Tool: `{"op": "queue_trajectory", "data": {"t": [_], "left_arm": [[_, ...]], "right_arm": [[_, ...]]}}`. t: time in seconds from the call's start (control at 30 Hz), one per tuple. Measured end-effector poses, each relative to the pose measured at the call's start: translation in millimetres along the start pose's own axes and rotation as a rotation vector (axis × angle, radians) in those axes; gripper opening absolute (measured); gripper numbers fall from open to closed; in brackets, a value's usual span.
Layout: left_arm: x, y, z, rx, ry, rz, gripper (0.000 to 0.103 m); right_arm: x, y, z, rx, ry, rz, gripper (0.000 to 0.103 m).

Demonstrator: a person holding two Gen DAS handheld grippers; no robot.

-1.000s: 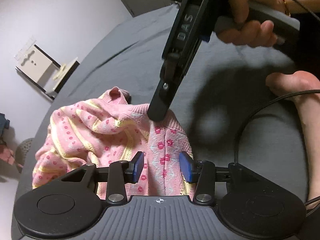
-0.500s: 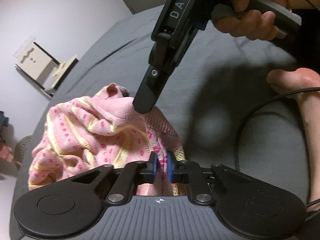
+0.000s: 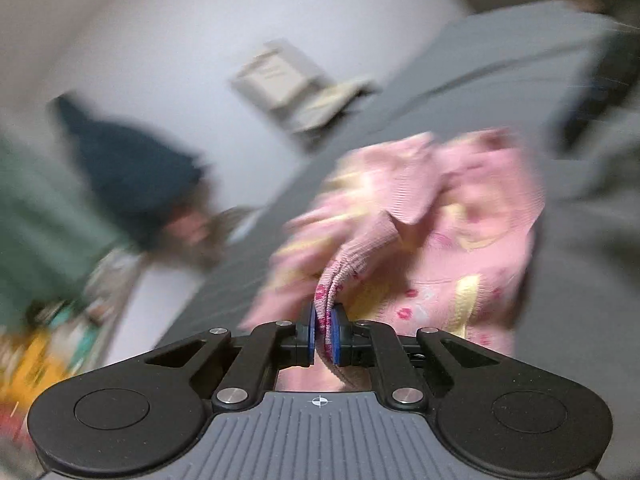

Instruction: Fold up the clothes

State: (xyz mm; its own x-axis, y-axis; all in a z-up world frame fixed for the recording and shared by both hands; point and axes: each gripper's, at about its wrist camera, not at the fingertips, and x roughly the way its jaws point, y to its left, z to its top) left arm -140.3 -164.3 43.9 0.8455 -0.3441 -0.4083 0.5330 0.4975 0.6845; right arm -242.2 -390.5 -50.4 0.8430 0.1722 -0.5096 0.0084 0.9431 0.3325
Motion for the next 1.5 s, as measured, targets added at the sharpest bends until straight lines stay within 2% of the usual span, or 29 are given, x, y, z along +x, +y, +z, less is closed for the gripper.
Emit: {"op": "queue_trajectory", "data": {"t": [0.07,0.13,0.27,0.33,0.5,0.6,0.73,0.87,1.0,1.13,1.2,1.27,1.4,1.5], "left_arm": [[13,25,-8,-0.086,0.038,0.133,0.010],[27,49,-20,-0.171,0.080,0.229,0.010],[42,66,-43,-0.243,0.122,0.286,0.010],[45,67,-50,-0.255,0.141,0.284,0.010],[52,80,-67,-0.326,0.170,0.297,0.010],[54,98,-88,-0.403,0.189,0.319,0.010],[57,115,-108,-0.492,0.208,0.332,0.010],[62,120,-117,-0.512,0.203,0.322,0.010],[62,121,-121,-0.528,0.197,0.312,0.010],[60,119,-123,-0.531,0.195,0.304,0.010],[60,120,-122,-0.537,0.193,0.300,0.010],[61,120,-123,-0.543,0.193,0.296,0.010],[62,120,-124,-0.550,0.196,0.290,0.010],[62,121,-123,-0.555,0.193,0.286,0.010]], "right_arm": [[2,11,0,-0.088,-0.024,-0.066,0.031],[3,17,4,-0.138,-0.047,-0.131,0.031],[12,19,34,-0.186,-0.091,-0.224,0.032],[31,19,58,-0.243,-0.066,-0.250,0.032],[104,36,108,-0.535,0.061,-0.247,0.031],[132,61,113,-0.816,0.109,-0.201,0.031],[152,92,93,-1.324,0.166,-0.172,0.031],[161,105,77,-1.735,0.218,-0.119,0.031],[174,107,78,-1.967,0.336,-0.054,0.031],[188,105,83,-2.043,0.445,0.000,0.029],[194,104,84,-2.051,0.476,0.020,0.019],[199,104,85,-2.060,0.502,0.037,0.015],[195,102,84,-2.082,0.473,0.035,0.013],[184,100,86,-2.039,0.428,0.023,0.009]]}}
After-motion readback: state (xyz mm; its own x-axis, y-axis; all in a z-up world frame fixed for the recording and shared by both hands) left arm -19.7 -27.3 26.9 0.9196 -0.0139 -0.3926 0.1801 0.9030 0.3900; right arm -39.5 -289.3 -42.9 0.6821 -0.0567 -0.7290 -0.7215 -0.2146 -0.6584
